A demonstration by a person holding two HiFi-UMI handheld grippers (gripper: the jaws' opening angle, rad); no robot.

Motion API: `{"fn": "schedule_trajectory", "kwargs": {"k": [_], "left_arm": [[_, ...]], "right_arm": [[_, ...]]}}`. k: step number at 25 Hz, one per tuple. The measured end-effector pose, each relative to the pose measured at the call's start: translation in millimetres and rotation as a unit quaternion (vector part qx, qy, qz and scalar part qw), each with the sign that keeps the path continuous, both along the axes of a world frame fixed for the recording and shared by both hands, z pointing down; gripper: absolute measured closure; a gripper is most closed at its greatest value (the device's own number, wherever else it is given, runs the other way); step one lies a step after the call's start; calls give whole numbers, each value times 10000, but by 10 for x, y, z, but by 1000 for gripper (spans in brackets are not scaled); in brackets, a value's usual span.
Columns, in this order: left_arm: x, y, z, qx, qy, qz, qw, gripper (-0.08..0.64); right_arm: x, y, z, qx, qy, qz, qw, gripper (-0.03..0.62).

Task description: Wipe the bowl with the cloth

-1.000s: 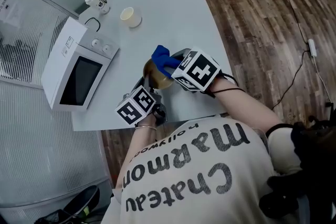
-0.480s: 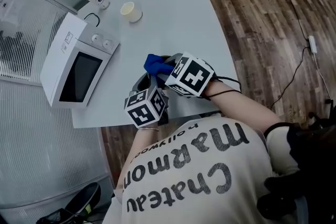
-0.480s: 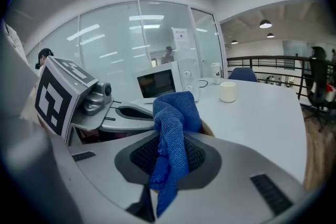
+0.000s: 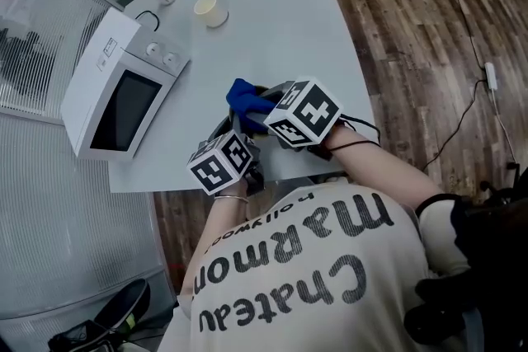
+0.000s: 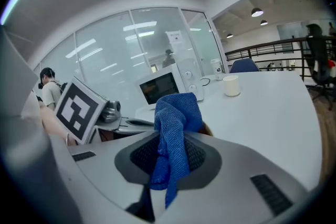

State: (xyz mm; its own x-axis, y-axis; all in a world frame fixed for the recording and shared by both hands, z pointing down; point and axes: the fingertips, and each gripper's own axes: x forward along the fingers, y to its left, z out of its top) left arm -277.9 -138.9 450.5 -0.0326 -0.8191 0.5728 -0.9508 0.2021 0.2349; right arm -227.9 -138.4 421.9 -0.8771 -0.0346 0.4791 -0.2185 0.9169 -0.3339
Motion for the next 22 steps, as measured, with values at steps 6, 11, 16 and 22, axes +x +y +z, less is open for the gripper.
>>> {"fn": "schedule_trajectory", "kwargs": {"k": [6, 11, 16, 22], "left_arm": [[-2, 93, 316, -260, 982, -611, 9930, 537], [278, -2, 226, 59, 1166, -570, 9915, 535], [318, -27, 96, 216, 1120, -709, 9909, 525], [165, -10, 54, 318, 1252, -951, 9870, 515]], "right_arm": [[242, -85, -44, -250, -250, 310, 9989, 526], [316, -48, 10, -885, -501, 542, 9933, 526], [296, 34, 130, -860, -263, 558, 9944, 526], [272, 159, 322, -646, 178, 83, 9977, 526]]}}
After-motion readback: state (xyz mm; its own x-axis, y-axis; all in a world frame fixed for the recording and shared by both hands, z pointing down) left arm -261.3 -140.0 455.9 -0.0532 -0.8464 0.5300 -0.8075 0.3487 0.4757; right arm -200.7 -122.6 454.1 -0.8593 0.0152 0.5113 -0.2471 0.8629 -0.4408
